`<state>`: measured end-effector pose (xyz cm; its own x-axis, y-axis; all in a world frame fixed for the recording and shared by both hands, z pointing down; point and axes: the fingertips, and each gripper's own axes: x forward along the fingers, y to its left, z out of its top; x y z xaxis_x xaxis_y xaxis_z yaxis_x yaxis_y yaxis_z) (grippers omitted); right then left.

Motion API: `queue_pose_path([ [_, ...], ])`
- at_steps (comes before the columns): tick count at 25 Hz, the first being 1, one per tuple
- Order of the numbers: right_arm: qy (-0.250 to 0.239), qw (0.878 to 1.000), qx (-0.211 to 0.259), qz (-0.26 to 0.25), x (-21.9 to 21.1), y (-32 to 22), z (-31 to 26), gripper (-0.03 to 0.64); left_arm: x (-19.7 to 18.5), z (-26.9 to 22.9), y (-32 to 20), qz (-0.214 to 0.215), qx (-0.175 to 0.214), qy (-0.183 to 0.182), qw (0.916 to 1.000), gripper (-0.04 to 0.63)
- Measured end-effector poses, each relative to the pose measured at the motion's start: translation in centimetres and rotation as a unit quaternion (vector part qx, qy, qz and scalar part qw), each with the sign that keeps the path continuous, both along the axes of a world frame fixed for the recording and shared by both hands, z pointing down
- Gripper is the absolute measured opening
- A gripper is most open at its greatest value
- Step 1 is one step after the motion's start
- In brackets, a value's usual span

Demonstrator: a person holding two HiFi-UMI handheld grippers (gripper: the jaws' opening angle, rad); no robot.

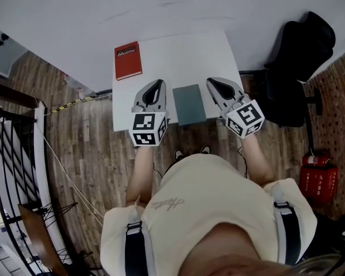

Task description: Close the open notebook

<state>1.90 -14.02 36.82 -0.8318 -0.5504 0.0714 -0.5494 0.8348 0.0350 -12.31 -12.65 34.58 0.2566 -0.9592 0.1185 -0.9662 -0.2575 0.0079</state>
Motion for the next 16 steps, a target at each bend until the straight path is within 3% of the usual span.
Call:
queue_pose_path([
  [9, 0.029, 1.0, 0.0, -0.005, -0.1, -0.6, 1.5, 0.005, 0.6, 1.7, -0.8, 0.008, -0.016, 0.005, 0.9998, 0.026],
  [16, 0.009, 1.0, 0.0, -0.008, -0.4, -1.6, 0.3, 0.005, -0.6, 0.4, -1.3, 0.0, -0.005, 0.001, 1.0, 0.026],
])
